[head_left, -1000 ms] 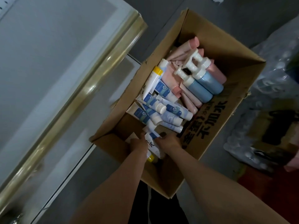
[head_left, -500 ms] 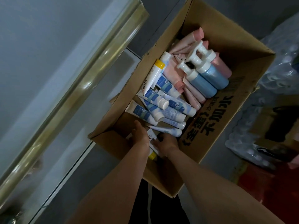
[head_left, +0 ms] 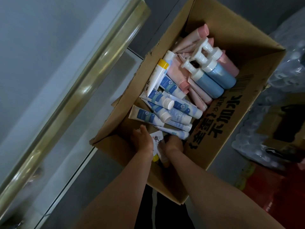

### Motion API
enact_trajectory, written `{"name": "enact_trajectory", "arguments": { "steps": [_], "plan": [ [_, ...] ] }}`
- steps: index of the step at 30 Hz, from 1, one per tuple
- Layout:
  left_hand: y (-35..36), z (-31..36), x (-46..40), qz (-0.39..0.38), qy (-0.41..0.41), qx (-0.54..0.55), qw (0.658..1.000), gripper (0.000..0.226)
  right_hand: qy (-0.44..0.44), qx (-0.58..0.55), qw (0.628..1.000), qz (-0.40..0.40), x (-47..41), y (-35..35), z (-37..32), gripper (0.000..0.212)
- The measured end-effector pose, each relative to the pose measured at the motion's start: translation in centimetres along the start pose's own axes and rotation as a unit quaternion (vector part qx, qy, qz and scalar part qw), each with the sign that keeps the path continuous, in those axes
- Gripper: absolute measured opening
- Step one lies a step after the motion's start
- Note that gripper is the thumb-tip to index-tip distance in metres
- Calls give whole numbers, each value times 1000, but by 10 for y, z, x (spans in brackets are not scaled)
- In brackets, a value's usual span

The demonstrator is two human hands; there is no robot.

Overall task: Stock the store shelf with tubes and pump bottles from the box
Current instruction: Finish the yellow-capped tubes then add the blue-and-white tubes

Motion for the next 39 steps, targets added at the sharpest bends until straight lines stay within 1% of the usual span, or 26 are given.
{"name": "enact_trajectory", "arguments": {
  "steps": [3, 6, 8, 10, 13, 16, 19, 22, 24, 27, 30, 32, 34, 36, 37, 38, 39],
  "plan": [
    [-4, -3, -2, 57, -25, -54, 997, 59, 5, -33, 999, -16, -6, -1, 4, 35],
    [-6, -7, -17, 69, -32, -149, 986, 51, 2, -87, 995, -39, -7, 0, 8, 34],
    [-5, -6, -21, 68, -27, -154, 985, 45, 17, -172, 984, -40, -8, 6, 8, 36],
    [-3, -2, -16, 56, -15, -147, 987, 37, 26, -238, 970, -34, -9, 10, 7, 42],
    [-1, 5, -10, 23, -4, -153, 988, 30, 15, -287, 957, -30, -8, 8, 4, 36],
    [-5, 8, -11, 1, -12, -145, 989, 30, -6, -304, 952, -23, -2, 6, 3, 29],
    [-11, 8, -11, -26, 1, -139, 990, 33, -30, -316, 948, -29, 7, 7, 1, 30],
    [-16, 6, -5, -46, 14, -141, 989, 33, -48, -356, 933, -34, 17, 4, -4, 27],
    [-20, 6, 6, -50, 22, -138, 989, 33, -41, -388, 919, -46, 25, 1, -8, 25],
    [-29, 9, 28, -41, 56, -92, 993, 38, -23, -437, 897, -53, 36, -10, -16, 33],
    [-38, 16, 51, -37, 96, -25, 994, 43, -35, -494, 867, -49, 43, -30, -25, 38],
    [-42, 17, 67, -51, 125, 11, 991, 43, -47, -506, 860, -44, 51, -49, -32, 36],
    [-45, 18, 84, -73, 142, 51, 986, 40, -56, -504, 861, -51, 61, -68, -39, 37],
    [-48, 19, 103, -79, 148, 78, 983, 39, -53, -507, 859, -55, 74, -85, -47, 36],
    [-49, 19, 109, -84, 142, 91, 982, 40, -49, -519, 851, -61, 82, -92, -51, 35],
    [-51, 21, 117, -101, 130, 117, 979, 41, -44, -535, 841, -69, 91, -100, -57, 36],
    [-53, 24, 126, -135, 112, 160, 971, 44, -44, -547, 833, -73, 99, -107, -63, 36]
  ]
}}
Point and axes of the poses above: each hand's wrist, its own x-axis away from the middle knuckle, its own y-axis out of the palm, z = x × y, the point moved 1 cm from there along -x, towards the middle knuckle, and after that the axes turned 13 degrees about -y, right-handed, at the moved point
